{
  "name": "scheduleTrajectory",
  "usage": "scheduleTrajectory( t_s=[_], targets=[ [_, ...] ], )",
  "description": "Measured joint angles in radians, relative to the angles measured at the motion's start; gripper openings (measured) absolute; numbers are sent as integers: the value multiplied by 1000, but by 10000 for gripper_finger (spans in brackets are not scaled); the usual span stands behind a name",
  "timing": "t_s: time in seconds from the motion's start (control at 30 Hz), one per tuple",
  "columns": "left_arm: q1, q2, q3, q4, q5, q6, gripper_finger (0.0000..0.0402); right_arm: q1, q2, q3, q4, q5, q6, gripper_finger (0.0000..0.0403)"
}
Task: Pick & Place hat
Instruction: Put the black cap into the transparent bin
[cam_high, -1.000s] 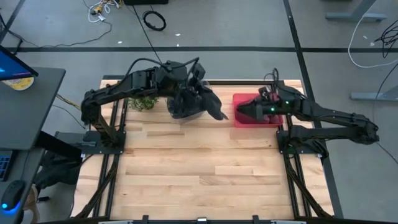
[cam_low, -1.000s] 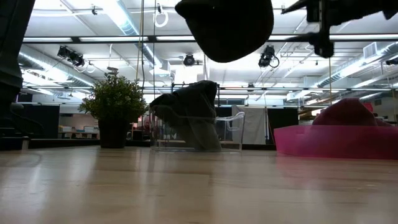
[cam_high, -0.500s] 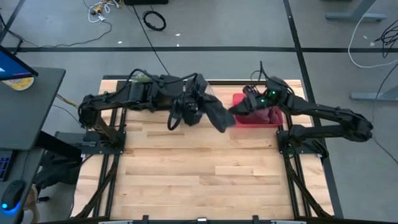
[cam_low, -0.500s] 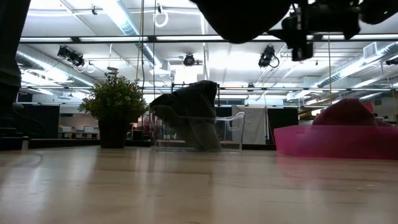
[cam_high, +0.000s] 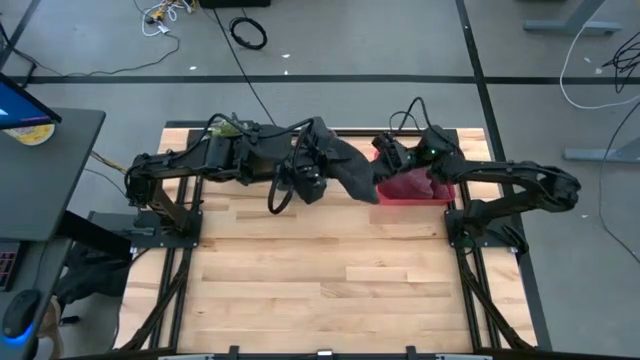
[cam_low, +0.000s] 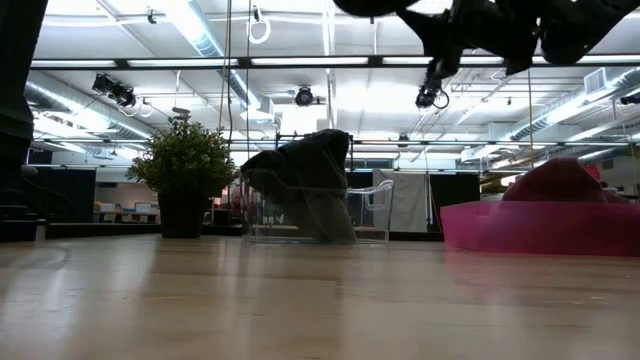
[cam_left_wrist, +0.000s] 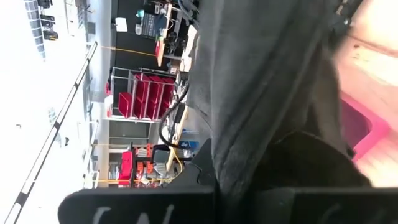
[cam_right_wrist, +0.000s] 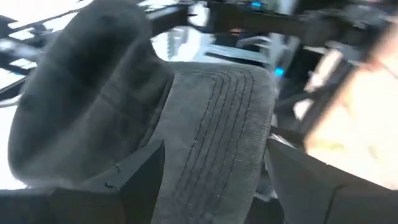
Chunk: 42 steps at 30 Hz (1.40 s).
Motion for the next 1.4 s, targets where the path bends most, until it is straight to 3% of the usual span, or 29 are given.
scheduleTrajectory(
  t_s=[0.2,0.5,0.8,1.13,1.3,1.4],
  targets=[
    [0,0,0,1,0,-37,5,11,18,0,138,51,8,277],
    [7,0,0,124,-40,18,5,24,18,0,-15,-1,-1,277],
    [26,8,0,225,-26,67,5,55,46,1,45,-2,53,277],
    [30,11,0,267,43,15,5,57,106,1,346,77,186,277],
    [30,11,0,257,44,-1,5,57,110,1,382,82,174,272],
    [30,11,0,245,43,-38,5,57,110,1,394,97,153,249]
  ],
)
